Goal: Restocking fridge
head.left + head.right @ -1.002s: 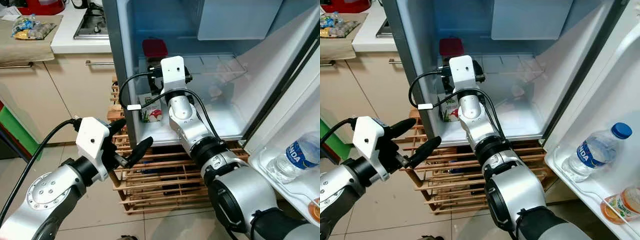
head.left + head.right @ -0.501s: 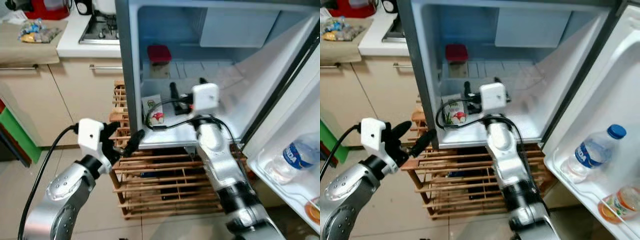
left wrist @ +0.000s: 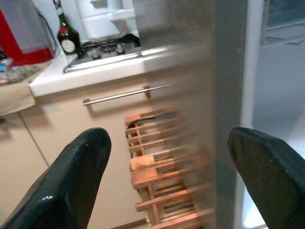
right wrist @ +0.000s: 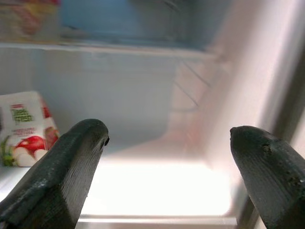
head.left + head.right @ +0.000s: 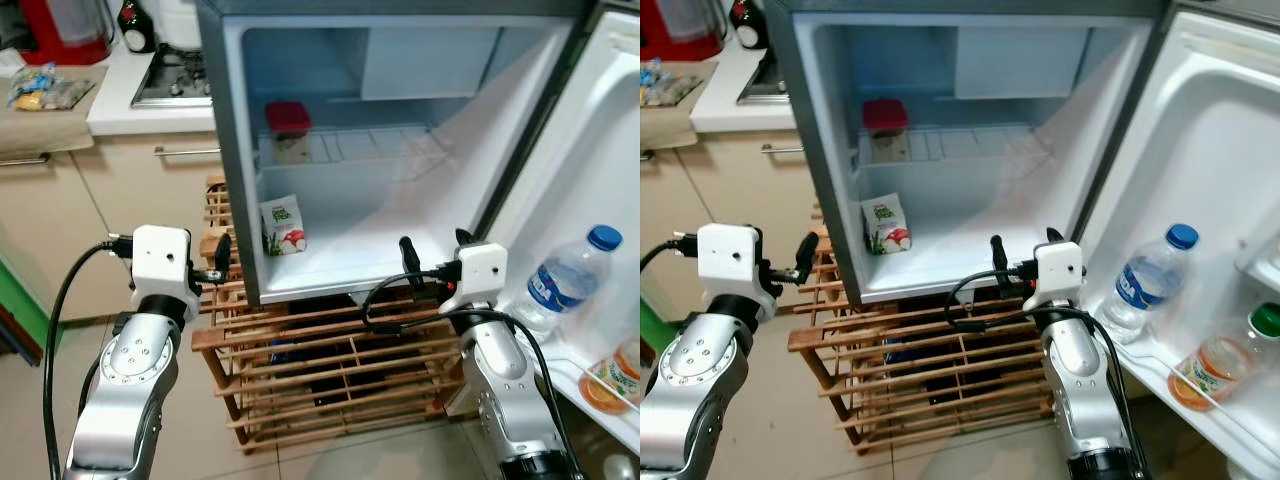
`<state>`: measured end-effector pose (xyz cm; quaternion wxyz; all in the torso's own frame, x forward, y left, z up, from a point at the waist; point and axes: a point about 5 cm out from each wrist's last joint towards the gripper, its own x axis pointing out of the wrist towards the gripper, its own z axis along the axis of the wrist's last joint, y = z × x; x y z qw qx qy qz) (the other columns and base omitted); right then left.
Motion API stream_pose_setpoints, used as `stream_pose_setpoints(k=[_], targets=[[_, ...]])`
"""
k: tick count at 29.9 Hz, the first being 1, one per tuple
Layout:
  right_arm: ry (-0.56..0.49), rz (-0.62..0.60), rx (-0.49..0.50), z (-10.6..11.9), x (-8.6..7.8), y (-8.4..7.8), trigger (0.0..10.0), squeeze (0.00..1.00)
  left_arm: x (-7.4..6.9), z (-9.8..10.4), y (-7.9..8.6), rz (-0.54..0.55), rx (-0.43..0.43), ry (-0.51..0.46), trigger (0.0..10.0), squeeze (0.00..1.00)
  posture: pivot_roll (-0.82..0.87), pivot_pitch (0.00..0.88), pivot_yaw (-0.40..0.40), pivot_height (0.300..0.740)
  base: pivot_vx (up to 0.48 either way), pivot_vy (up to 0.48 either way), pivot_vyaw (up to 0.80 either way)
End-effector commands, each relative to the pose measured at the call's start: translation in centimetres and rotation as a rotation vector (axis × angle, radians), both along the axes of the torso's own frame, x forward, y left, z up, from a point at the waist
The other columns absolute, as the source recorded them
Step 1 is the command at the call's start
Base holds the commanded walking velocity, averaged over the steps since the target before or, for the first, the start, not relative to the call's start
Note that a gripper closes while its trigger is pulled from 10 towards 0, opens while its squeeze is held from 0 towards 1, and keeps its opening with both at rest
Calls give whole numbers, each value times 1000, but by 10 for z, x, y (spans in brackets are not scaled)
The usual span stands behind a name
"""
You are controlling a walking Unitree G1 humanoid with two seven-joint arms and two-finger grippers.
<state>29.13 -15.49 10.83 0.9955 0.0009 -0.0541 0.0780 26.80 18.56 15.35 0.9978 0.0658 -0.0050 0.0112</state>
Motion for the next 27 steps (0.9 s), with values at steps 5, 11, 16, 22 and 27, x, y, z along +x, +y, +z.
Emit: stream_pose_setpoints(k=[5,11,16,22,27], targets=[[16,53,41,5,7,11,10000,31,9,-5,-5,-34,-140,-10,10000,0,-77,0,53,740,0,0,0],[28,98,48,9,17,20,10000,27,14,-7,-7,-1,-133,-19,10000,0,-76,0,35,740,0,0,0],[36,130,43,11,19,25,10000,27,15,-8,-9,5,-133,-28,10000,0,-77,0,31,740,-202,0,0],[48,143,41,11,19,25,10000,24,16,-8,-11,4,-127,-27,10000,0,-83,0,34,740,-326,0,0],[59,144,35,8,16,27,10000,31,17,-9,-13,0,-119,-21,10000,0,-94,0,37,740,-376,0,190]])
